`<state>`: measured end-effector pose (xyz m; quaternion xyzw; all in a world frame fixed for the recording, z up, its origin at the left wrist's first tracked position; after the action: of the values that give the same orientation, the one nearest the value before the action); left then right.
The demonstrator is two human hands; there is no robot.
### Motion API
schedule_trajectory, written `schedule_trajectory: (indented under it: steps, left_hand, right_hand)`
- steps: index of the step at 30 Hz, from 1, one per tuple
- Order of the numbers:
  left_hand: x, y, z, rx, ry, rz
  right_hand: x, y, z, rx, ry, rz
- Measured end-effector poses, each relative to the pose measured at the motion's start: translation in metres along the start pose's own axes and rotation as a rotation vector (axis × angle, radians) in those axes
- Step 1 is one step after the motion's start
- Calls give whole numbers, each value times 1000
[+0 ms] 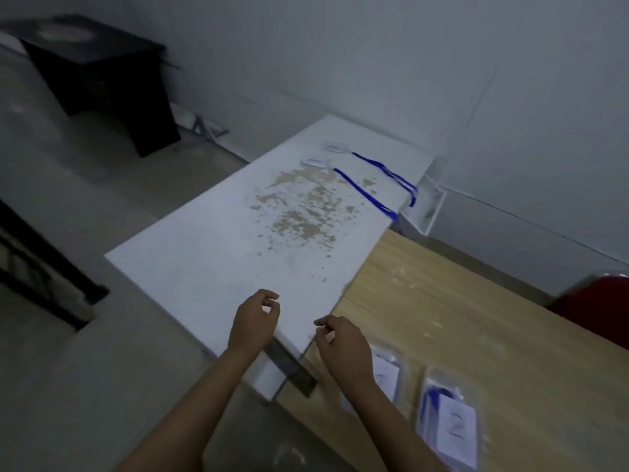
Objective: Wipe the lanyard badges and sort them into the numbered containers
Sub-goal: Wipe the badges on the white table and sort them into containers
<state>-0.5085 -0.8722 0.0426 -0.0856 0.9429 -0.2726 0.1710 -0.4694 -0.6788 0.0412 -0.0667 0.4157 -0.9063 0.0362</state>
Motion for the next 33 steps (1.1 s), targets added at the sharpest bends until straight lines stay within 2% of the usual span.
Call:
schedule_trajectory:
  steps: [4,10,15,24,30,33]
  left_hand:
    - [35,-83,51,-25,-45,-62]
    - [86,-207,135,-5,-84,-63]
    - [121,-281,187,-2,-138,-57]
    - [213,-352,225,-85,-211,-9]
    - [328,-387,222,-89,-201,68]
    - [378,-399,213,-53,-194,163]
  right_hand:
    - [40,71,70,14,-66,68]
    - [84,184,170,68,-80,119]
    - [119,247,234,85,-83,225]
    - [217,317,283,62,-91,255]
    - [314,373,302,67,-64,273]
    - [362,390,313,63,-32,287]
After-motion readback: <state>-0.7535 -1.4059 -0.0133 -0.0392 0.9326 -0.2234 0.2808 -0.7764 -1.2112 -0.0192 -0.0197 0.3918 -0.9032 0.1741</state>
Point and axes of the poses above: each hand's wrist, its own x-axis towards the middle knuckle, its own y-axis out of the palm, z = x × y, the point moved 5 cm from there along x, towards the middle knuckle, and after that the axes turned 12 degrees about -y, right-handed, at the moved point
